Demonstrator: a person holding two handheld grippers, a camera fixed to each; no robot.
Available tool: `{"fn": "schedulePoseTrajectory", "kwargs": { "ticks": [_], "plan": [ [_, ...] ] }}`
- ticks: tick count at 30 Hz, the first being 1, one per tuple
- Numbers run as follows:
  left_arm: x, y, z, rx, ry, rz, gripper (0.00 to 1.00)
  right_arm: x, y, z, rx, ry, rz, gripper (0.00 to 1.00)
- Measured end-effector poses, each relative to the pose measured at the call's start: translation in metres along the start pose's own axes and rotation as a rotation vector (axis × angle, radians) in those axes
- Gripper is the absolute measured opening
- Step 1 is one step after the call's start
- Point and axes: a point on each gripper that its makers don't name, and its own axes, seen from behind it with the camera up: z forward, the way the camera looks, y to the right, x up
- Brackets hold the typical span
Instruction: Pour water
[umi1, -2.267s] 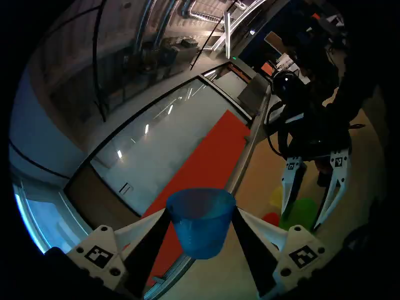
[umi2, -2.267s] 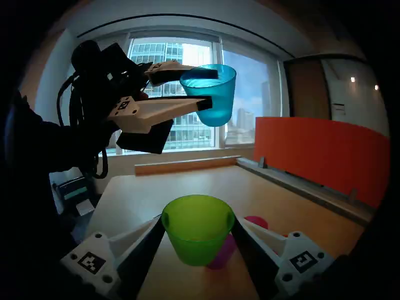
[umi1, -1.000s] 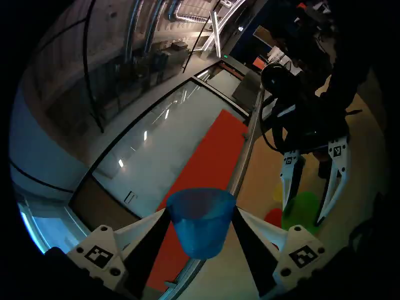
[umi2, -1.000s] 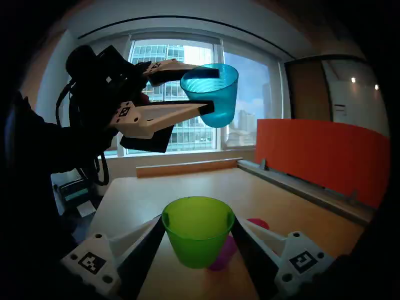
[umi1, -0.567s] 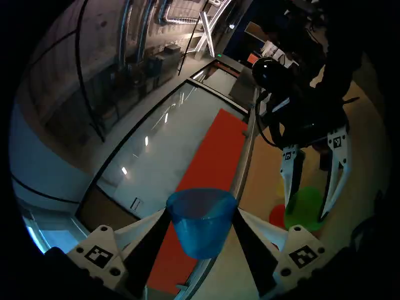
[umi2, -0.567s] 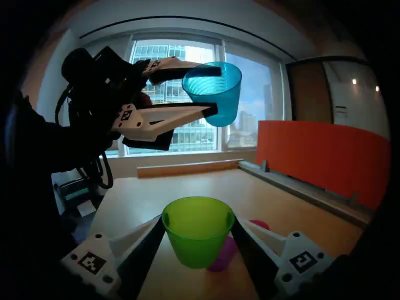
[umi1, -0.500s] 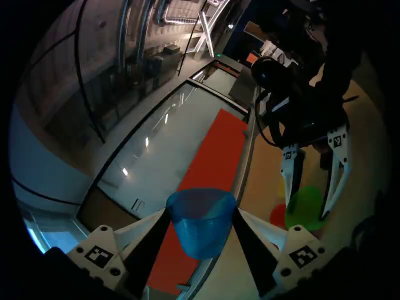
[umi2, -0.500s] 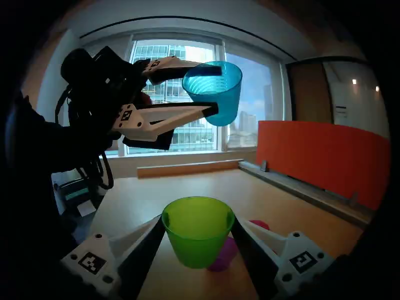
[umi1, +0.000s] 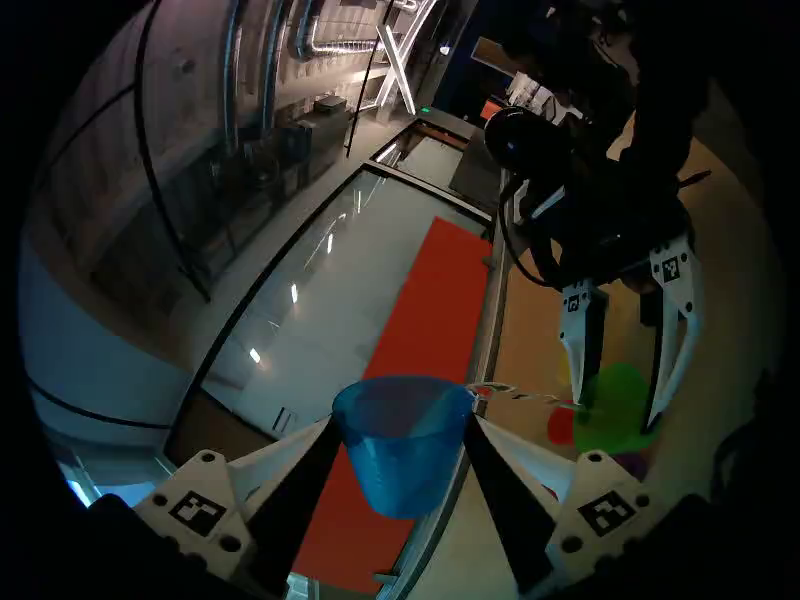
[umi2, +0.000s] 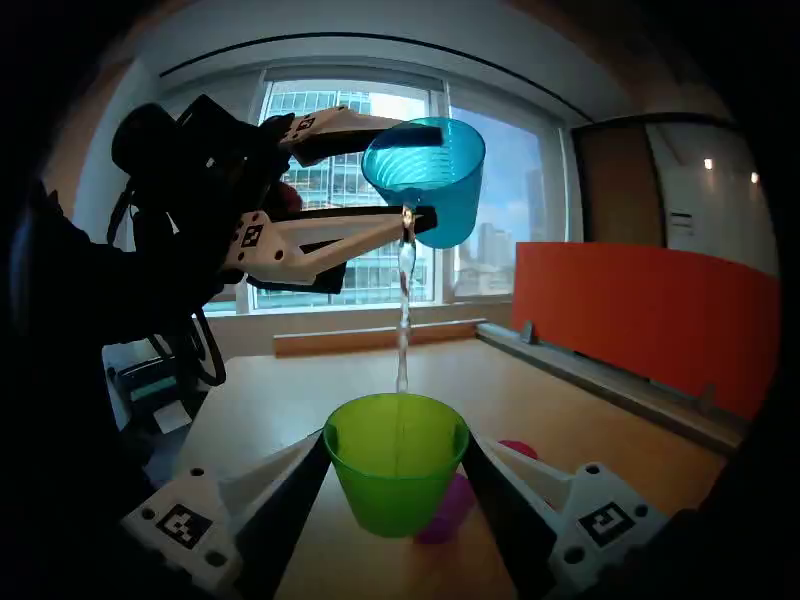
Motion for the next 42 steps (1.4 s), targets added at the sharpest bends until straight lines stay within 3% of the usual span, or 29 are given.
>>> {"fn": "schedulePoseTrajectory", "kwargs": {
  "ticks": [42],
  "plan": [
    [0.0099,0.0035,-0.0022,0.008,0.009,0.116,0.86,0.0016,0.0037,-0.0012,-0.009,0.003,-0.008,0.92]
  ]
}}
